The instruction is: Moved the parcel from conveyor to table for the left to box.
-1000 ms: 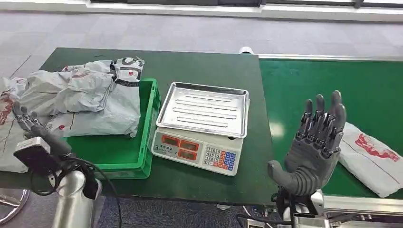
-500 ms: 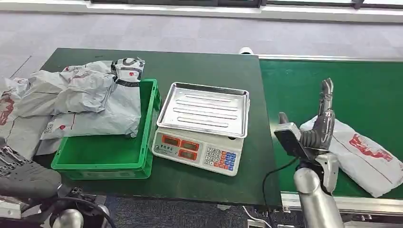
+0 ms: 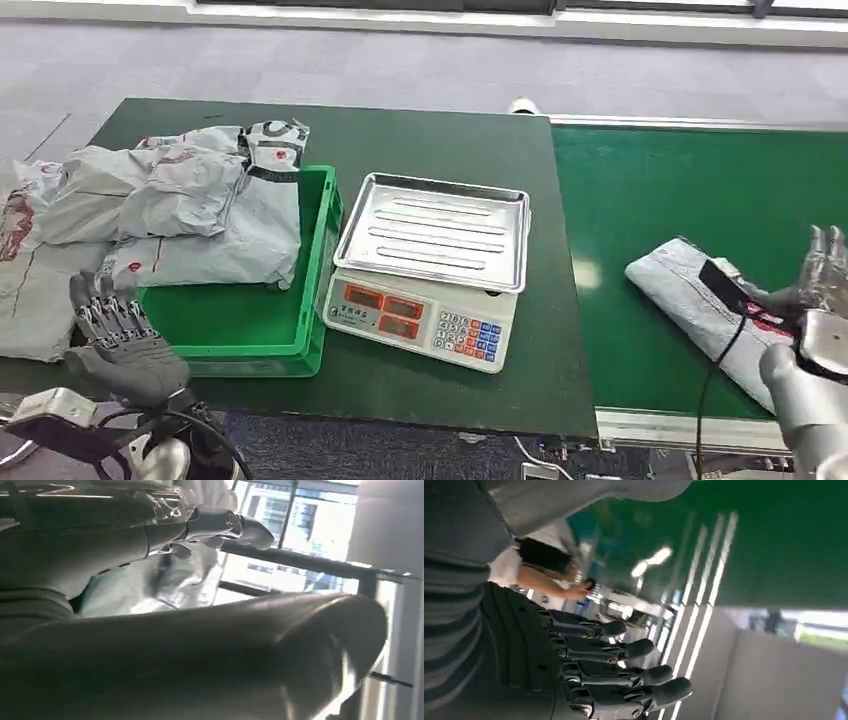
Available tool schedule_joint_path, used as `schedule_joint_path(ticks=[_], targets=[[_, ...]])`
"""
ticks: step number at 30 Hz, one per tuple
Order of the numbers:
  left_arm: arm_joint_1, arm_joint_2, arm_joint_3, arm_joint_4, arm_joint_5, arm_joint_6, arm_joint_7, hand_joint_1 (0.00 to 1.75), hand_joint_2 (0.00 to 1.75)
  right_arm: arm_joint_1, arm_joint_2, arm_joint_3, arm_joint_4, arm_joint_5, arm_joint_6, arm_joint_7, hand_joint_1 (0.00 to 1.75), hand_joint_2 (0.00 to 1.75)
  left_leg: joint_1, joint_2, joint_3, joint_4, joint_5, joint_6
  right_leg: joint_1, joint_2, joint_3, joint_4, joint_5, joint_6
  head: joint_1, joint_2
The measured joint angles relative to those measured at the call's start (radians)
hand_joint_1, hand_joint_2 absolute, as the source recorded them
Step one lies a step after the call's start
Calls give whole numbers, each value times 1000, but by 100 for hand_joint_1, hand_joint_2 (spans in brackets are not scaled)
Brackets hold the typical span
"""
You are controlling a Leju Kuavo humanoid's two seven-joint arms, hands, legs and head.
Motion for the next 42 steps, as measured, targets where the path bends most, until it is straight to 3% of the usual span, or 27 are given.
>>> schedule_joint_path(ticks=[3,7,19,22,30,42], targets=[[-17,0,18,59,-16,-19,0,0,0,35,-74,-56,79,-30,152,47,0,175,0,-4,0,0,-1,2,0,-3,2,0,-3,3,0,0],[-42,0,27,129,-19,-20,0,0,0,91,-112,-124,145,-42,235,109,0,175,0,0,0,-1,-3,2,0,0,2,0,-3,3,0,0],[-63,0,27,212,-20,-11,0,0,0,121,-108,-164,214,-24,279,156,0,175,0,6,3,-1,-4,2,0,6,4,0,-3,3,0,0],[-67,0,27,230,-21,-10,0,0,0,103,-79,-164,221,-18,278,136,0,175,0,8,-4,-1,-5,2,0,7,5,0,-3,3,0,0],[-72,1,27,252,-28,19,0,0,0,4,34,-164,225,27,89,124,0,175,0,10,5,-1,-3,2,0,9,5,1,-2,2,0,0],[-72,2,29,254,-27,15,-1,0,0,-71,46,-161,215,27,-121,88,0,175,0,4,4,-1,-2,1,0,4,5,1,-3,2,0,0]])
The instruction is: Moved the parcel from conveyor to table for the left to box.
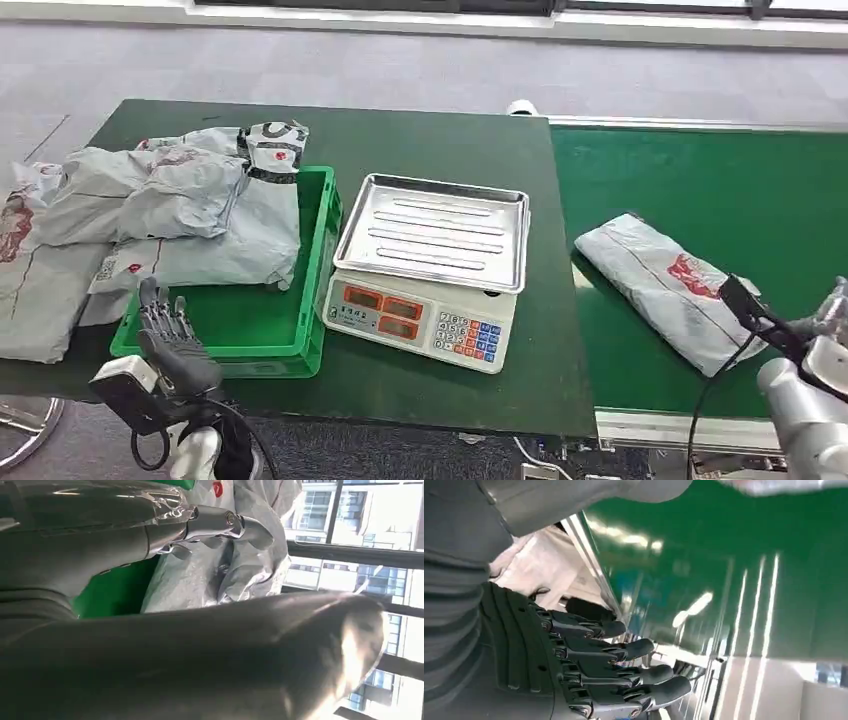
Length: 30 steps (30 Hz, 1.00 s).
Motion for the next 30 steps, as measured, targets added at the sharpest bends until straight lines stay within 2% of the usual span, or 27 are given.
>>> schedule_joint_path(ticks=[8,15,20,23,27,30], targets=[[0,0,2,0,-1,0,0,0,0,-3,-3,0,-4,0,-9,3,0,175,0,0,0,0,0,0,0,0,0,0,0,0,0,0],[-1,0,2,2,-4,-3,0,0,0,-4,9,0,-4,-12,66,7,0,175,0,0,0,0,0,0,0,0,0,0,0,0,0,0],[-13,0,2,18,-10,-3,0,0,0,-10,59,0,-2,-35,154,-30,0,175,0,1,0,0,0,0,0,1,0,0,0,0,0,0],[-26,0,2,34,-14,-2,0,0,0,-19,122,0,3,-44,200,-71,0,175,2,4,2,0,0,-1,2,3,0,0,1,-1,0,0],[-38,0,2,47,-20,4,1,0,0,-16,197,0,12,-55,208,-95,0,175,2,3,2,0,1,-1,2,3,-1,0,1,-1,0,0],[-39,0,2,52,-20,5,1,0,0,-19,217,0,13,-56,217,-103,0,175,2,2,1,0,1,-2,2,2,-1,0,1,-1,0,0]])
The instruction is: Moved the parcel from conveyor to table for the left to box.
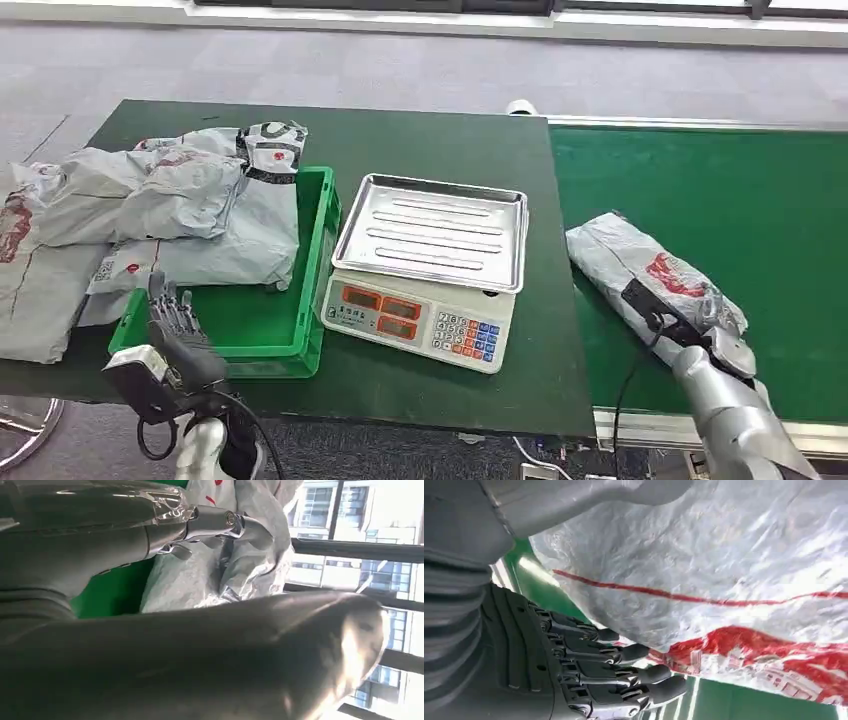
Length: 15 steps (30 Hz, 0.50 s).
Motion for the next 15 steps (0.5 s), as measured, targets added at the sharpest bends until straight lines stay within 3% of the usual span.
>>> schedule_joint_path(ticks=[11,12,13,15], targets=[[-7,0,0,11,-14,12,12,0,0,-23,83,0,0,14,-1,-38,0,175,0,2,1,0,0,0,0,2,0,0,0,0,0,0],[-7,0,0,11,-15,13,14,0,0,-23,86,0,0,14,2,-38,141,175,0,2,1,0,0,0,0,2,0,0,0,0,0,0],[-7,0,0,11,-16,14,18,0,0,-23,88,0,0,14,8,-38,175,175,0,2,1,0,0,0,0,2,0,0,0,0,0,0],[-7,0,0,11,-20,17,23,0,0,-22,91,0,0,15,57,-33,175,175,0,2,1,0,0,0,0,3,0,0,0,0,0,0]])
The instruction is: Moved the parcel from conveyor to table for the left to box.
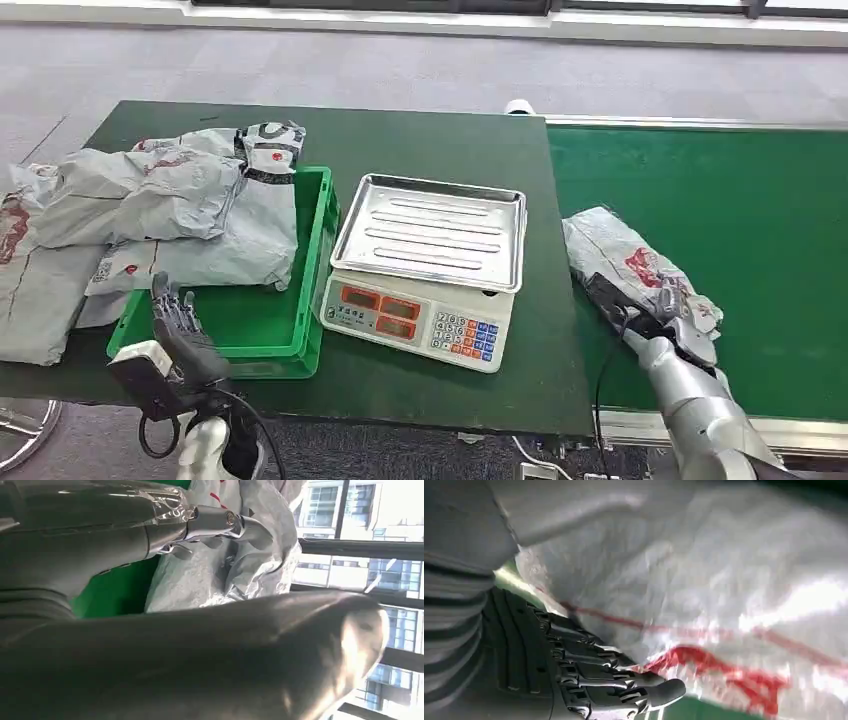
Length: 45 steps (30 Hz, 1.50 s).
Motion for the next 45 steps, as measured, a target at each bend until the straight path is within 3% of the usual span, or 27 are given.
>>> schedule_joint_path(ticks=[3,6,27,30,33,35,38,42,45], targets=[[-5,0,-1,5,-5,-2,13,0,0,17,-2,0,4,12,157,22,175,175,0,-1,0,0,0,0,0,0,0,0,0,0,0,0],[-24,0,-2,21,-5,-8,20,0,0,25,-12,0,5,22,218,24,175,175,0,-1,1,0,0,0,1,0,2,0,0,0,0,0],[-55,0,-7,60,-5,-16,32,0,0,53,-35,0,5,21,273,24,175,175,0,-3,7,0,-1,1,1,-3,8,-1,-1,1,0,0],[-57,0,-7,62,-5,-17,32,0,0,53,-35,0,5,19,232,14,175,175,0,-4,7,0,-1,1,0,-4,9,-1,-1,1,0,0],[-51,0,-7,48,-2,-7,32,0,0,52,-27,0,1,-17,-17,1,175,175,0,-6,3,0,0,1,-1,-5,8,-1,-1,1,0,0],[-38,0,-6,26,-2,-4,31,0,0,32,-24,-7,-19,-90,-213,-66,175,175,-2,-5,-1,0,0,1,-2,-5,6,0,0,1,0,0],[-34,0,-5,17,-2,-4,30,0,0,-15,-24,-58,-76,-315,-342,-322,175,175,-2,-3,2,0,1,2,-2,-3,4,-1,1,1,0,0],[-35,0,-5,22,-2,4,-7,0,0,-1,-18,-116,-235,-737,-301,-645,175,175,-2,-10,0,1,1,1,-1,-10,4,-1,0,1,0,0],[-33,0,-5,6,-18,19,-21,0,0,45,-4,-117,-417,-1000,-241,-752,175,175,-1,-10,-1,0,1,1,-1,-10,3,0,0,1,0,0]])
